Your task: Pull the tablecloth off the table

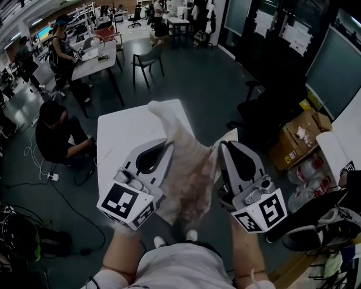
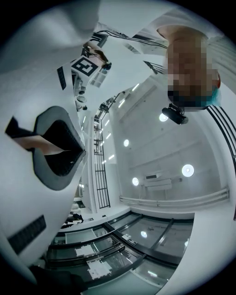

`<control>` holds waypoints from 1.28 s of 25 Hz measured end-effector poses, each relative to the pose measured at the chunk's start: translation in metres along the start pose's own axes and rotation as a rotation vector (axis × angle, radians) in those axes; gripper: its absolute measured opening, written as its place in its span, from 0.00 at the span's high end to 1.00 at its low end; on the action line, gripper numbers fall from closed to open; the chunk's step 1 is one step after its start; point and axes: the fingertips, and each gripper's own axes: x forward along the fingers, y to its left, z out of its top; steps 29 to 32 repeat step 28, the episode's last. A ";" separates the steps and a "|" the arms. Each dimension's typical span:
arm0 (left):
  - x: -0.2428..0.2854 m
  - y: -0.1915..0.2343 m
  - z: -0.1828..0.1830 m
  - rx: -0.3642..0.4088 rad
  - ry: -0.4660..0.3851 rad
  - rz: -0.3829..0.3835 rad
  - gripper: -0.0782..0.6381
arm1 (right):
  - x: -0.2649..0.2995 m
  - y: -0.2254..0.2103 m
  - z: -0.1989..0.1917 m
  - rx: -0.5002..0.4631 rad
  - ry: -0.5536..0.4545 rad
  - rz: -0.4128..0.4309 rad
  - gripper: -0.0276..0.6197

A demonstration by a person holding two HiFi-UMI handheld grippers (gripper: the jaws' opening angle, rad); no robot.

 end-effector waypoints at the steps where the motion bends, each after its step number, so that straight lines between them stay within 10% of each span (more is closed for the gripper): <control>1: 0.001 0.001 -0.002 -0.001 0.002 0.004 0.87 | -0.002 -0.004 0.000 0.000 0.000 -0.011 0.92; 32: 0.015 0.006 -0.013 0.011 0.025 0.010 0.87 | -0.026 -0.040 0.002 -0.064 0.013 -0.148 0.92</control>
